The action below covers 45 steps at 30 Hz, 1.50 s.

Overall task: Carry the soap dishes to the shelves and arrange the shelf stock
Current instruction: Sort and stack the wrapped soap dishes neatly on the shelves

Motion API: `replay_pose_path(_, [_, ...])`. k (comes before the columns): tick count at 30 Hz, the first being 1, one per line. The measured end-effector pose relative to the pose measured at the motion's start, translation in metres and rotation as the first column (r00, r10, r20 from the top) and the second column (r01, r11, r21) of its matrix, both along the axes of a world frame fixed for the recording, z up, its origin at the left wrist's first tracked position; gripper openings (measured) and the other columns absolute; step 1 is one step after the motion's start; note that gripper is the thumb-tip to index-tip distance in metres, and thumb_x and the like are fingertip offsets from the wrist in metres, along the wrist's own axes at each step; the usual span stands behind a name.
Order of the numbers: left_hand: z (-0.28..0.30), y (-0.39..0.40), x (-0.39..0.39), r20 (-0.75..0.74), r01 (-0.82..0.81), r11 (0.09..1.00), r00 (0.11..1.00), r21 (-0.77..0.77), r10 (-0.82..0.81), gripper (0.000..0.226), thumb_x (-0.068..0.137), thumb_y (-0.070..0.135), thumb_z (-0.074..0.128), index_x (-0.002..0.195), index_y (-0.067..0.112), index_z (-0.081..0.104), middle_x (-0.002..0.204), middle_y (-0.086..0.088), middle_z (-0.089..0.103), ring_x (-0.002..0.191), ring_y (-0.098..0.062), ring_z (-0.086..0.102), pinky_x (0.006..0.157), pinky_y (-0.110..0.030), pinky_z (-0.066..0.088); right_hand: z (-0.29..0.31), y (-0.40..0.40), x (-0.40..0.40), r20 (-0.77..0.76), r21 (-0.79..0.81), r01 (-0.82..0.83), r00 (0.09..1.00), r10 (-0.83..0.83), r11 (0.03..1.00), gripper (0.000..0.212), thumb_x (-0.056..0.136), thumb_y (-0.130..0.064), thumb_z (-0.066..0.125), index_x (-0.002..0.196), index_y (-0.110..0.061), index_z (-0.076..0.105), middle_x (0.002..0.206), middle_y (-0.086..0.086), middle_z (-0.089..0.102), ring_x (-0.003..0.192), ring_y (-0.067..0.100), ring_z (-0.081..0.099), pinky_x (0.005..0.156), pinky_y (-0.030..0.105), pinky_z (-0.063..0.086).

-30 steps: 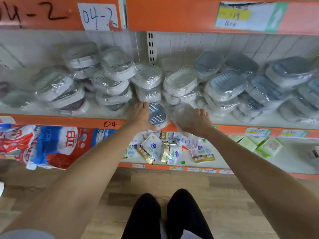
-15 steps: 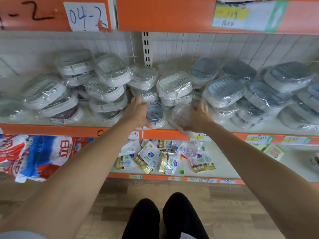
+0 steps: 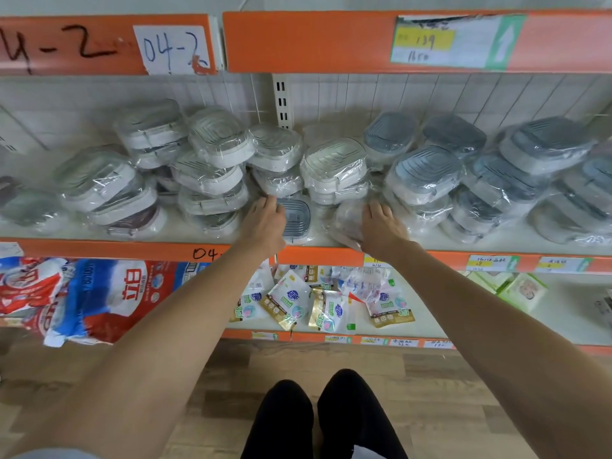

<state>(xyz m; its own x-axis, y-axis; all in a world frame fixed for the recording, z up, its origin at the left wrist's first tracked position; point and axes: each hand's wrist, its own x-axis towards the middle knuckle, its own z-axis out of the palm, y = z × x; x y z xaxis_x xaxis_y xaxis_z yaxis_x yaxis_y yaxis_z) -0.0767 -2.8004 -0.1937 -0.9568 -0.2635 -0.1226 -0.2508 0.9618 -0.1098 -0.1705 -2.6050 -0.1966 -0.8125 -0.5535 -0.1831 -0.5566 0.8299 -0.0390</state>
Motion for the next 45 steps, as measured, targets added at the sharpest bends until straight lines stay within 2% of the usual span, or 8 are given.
replay_pose_path(5, [0.016, 0.003, 0.017, 0.086, 0.019, 0.999, 0.996, 0.043, -0.022, 0.053, 0.085, 0.015, 0.066, 0.132, 0.005, 0.045, 0.131, -0.010, 0.043, 0.131, -0.028, 0.034, 0.112, -0.037, 0.028, 0.026, 0.009, 0.010, 0.060, -0.022, 0.017, 0.998, -0.015, 1.000, 0.076, 0.085, -0.022, 0.068, 0.143, -0.001, 0.024, 0.144, 0.014, 0.030, 0.132, 0.029, 0.031, 0.106, 0.036, 0.034])
replay_pose_path(10, [0.048, 0.008, 0.036, 0.163, 0.002, 0.990, 0.986, 0.140, -0.025, 0.047, 0.086, 0.012, 0.064, 0.130, 0.003, 0.048, 0.123, -0.012, 0.050, 0.118, -0.026, 0.048, 0.092, -0.036, 0.046, 0.054, 0.018, 0.027, 0.114, 0.020, -0.025, 0.993, 0.023, 0.999, 0.062, 0.088, -0.028, 0.064, 0.135, 0.000, 0.034, 0.142, 0.017, 0.034, 0.132, 0.030, 0.032, 0.105, 0.037, 0.035])
replay_pose_path(23, [0.144, 0.029, 0.075, 0.329, 0.028, 0.972, 0.938, 0.234, -0.106, 0.033, 0.091, 0.038, 0.059, 0.100, 0.007, 0.060, 0.110, -0.010, 0.057, 0.101, -0.026, 0.057, 0.073, -0.031, 0.042, 0.143, 0.065, 0.100, 0.222, 0.049, -0.075, 0.973, 0.062, 0.996, 0.054, 0.089, -0.031, 0.061, 0.131, -0.004, 0.040, 0.133, 0.013, 0.043, 0.124, 0.027, 0.039, 0.098, 0.036, 0.039])
replay_pose_path(33, [0.201, 0.099, 0.090, 0.264, 0.075, 0.966, 0.954, 0.246, -0.141, 0.034, 0.088, 0.039, 0.061, 0.078, 0.008, 0.054, 0.074, -0.004, 0.046, 0.075, -0.024, 0.050, 0.064, -0.030, 0.040, 0.194, 0.124, 0.115, 0.205, -0.018, -0.087, 0.975, 0.089, 0.996, 0.053, 0.090, -0.030, 0.060, 0.133, -0.006, 0.041, 0.132, 0.011, 0.044, 0.122, 0.028, 0.042, 0.095, 0.035, 0.038])
replay_pose_path(36, [0.221, 0.128, 0.091, 0.196, 0.108, 0.964, 0.968, 0.243, -0.157, 0.038, 0.090, 0.039, 0.059, 0.089, 0.001, 0.060, 0.079, -0.005, 0.046, 0.084, -0.028, 0.057, 0.065, -0.029, 0.038, 0.213, 0.149, 0.117, 0.202, -0.054, -0.078, 0.975, 0.087, 0.995, 0.054, 0.090, -0.031, 0.061, 0.135, -0.007, 0.041, 0.134, 0.011, 0.045, 0.124, 0.026, 0.044, 0.097, 0.034, 0.038])
replay_pose_path(39, [0.242, 0.152, 0.086, 0.108, 0.135, 0.959, 0.980, 0.247, -0.166, 0.035, 0.090, 0.040, 0.059, 0.083, 0.005, 0.058, 0.086, -0.008, 0.054, 0.092, -0.031, 0.061, 0.068, -0.030, 0.043, 0.238, 0.171, 0.117, 0.174, -0.104, -0.091, 0.979, 0.108, 0.990, 0.055, 0.090, -0.031, 0.063, 0.135, -0.006, 0.043, 0.134, 0.011, 0.047, 0.121, 0.026, 0.048, 0.096, 0.033, 0.039])
replay_pose_path(41, [0.260, 0.167, 0.077, 0.054, 0.165, 0.961, 0.982, 0.224, -0.181, 0.038, 0.090, 0.040, 0.058, 0.092, 0.002, 0.061, 0.096, -0.012, 0.060, 0.091, -0.029, 0.060, 0.073, -0.033, 0.048, 0.256, 0.184, 0.113, 0.138, -0.138, -0.091, 0.984, 0.110, 0.986, 0.053, 0.090, -0.030, 0.063, 0.133, -0.005, 0.045, 0.131, 0.013, 0.049, 0.116, 0.028, 0.052, 0.093, 0.033, 0.041])
replay_pose_path(45, [0.301, 0.189, 0.053, -0.055, 0.237, 0.955, 0.971, 0.178, -0.231, 0.033, 0.091, 0.035, 0.057, 0.088, 0.003, 0.064, 0.092, -0.012, 0.062, 0.086, -0.024, 0.058, 0.073, -0.034, 0.045, 0.291, 0.201, 0.100, 0.058, -0.195, -0.083, 0.994, 0.096, 0.977, 0.049, 0.089, -0.028, 0.064, 0.129, -0.003, 0.049, 0.125, 0.013, 0.053, 0.112, 0.030, 0.055, 0.089, 0.032, 0.043])
